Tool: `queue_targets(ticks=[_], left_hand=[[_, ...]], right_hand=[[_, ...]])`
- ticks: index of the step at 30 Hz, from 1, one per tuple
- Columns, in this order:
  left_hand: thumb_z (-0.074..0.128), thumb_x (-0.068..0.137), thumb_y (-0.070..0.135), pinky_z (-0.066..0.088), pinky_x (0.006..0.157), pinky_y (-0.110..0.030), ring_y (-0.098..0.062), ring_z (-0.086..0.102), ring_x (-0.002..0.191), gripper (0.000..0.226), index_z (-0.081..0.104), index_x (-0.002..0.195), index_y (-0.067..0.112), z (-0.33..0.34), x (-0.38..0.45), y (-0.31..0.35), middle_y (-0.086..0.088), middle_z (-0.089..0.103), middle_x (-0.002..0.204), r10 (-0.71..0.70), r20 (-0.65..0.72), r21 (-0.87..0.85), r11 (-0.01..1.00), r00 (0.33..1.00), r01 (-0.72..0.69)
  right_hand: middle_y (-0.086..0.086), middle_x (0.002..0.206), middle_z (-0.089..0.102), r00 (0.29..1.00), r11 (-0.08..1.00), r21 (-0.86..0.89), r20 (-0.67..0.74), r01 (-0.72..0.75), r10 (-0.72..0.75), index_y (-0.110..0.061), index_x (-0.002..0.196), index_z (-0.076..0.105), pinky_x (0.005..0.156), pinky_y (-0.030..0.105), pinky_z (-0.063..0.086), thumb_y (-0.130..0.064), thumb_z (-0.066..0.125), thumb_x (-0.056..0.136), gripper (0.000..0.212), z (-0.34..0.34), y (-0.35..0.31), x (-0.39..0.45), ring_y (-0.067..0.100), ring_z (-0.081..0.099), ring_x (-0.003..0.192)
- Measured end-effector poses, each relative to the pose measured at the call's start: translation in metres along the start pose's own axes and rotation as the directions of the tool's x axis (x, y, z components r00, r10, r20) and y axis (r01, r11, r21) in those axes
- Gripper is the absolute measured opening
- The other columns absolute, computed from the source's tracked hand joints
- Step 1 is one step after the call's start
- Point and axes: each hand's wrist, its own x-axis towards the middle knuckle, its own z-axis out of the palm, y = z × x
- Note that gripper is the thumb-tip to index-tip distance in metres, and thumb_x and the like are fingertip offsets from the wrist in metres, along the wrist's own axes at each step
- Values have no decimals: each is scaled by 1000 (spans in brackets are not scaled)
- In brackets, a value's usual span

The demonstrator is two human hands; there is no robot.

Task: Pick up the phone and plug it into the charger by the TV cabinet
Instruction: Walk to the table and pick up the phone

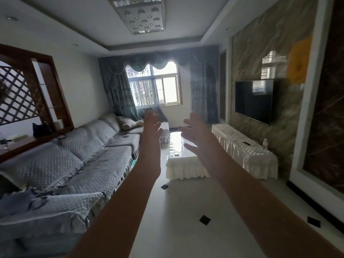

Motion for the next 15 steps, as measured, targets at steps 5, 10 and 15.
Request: queue_targets(ticks=[5, 10, 15], left_hand=[[31, 98, 54, 27, 102, -36, -16, 44, 131, 50, 50, 135, 27, 11, 39, -20, 4, 48, 142, -33, -34, 58, 998, 999, 35], [32, 98, 54, 28, 106, -38, -18, 47, 127, 60, 45, 142, 16, 25, 101, -38, -5, 49, 145, -69, -49, -3, 998, 996, 69], [30, 100, 48, 35, 100, -31, -22, 49, 127, 58, 42, 143, 10, 47, 157, -74, -9, 48, 146, -39, -33, -30, 999, 999, 38]], right_hand=[[6, 127, 53, 998, 998, -40, -32, -57, 56, -16, 144, 40, 113, 43, 32, -45, 34, 99, 54, -9, 7, 47, 25, 47, 129], [9, 143, 46, 1000, 1000, -12, 10, -22, 22, -17, 148, 33, 116, 47, 26, -43, 32, 100, 54, -28, 20, 102, 27, 40, 137], [12, 150, 42, 998, 999, -10, 44, -36, 37, -14, 146, 35, 117, 49, 25, -44, 31, 100, 56, -59, 35, 158, 28, 39, 138]])
